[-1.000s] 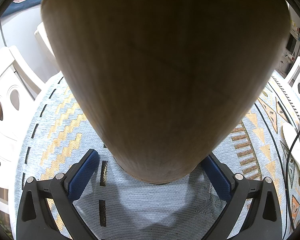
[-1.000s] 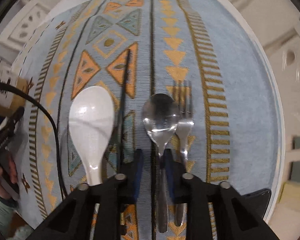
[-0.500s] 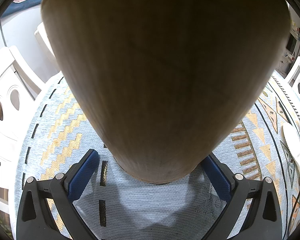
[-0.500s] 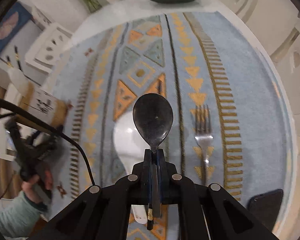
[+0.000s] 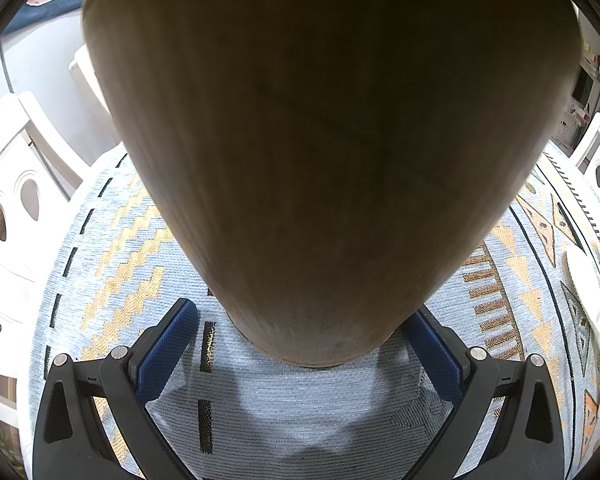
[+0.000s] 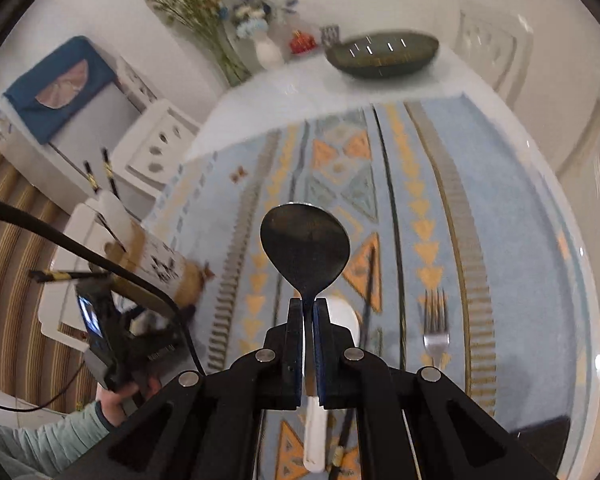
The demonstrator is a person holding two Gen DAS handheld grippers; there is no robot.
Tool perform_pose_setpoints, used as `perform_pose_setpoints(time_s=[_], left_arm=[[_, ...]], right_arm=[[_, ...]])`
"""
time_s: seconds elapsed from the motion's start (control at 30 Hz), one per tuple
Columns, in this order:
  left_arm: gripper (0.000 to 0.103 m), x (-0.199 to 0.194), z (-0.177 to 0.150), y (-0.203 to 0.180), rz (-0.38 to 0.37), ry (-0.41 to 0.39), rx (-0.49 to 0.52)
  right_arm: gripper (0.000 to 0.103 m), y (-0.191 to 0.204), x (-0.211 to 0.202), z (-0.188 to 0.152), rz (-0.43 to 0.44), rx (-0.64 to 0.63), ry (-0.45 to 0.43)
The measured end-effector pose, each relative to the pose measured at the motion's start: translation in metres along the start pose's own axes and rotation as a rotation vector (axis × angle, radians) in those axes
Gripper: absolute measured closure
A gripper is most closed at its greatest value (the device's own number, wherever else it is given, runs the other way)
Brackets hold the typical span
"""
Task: Organize utensils
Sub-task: 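Lift the black spoon and carry it over the wooden cup with the right gripper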
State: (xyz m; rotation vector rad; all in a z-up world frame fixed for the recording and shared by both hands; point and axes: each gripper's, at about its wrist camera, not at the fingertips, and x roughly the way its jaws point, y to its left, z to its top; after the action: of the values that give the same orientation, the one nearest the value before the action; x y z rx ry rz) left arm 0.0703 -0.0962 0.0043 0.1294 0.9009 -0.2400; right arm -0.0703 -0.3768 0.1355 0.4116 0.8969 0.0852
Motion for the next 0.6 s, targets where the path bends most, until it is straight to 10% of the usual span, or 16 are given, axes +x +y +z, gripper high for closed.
perform_pose_setpoints(time_s=[0.6], left_arm=[[0.0, 0.0, 0.0, 0.0, 0.0, 0.0, 0.0]], right_arm=[[0.098, 0.145, -0.019, 0.094, 0.352, -0.253, -0.236]])
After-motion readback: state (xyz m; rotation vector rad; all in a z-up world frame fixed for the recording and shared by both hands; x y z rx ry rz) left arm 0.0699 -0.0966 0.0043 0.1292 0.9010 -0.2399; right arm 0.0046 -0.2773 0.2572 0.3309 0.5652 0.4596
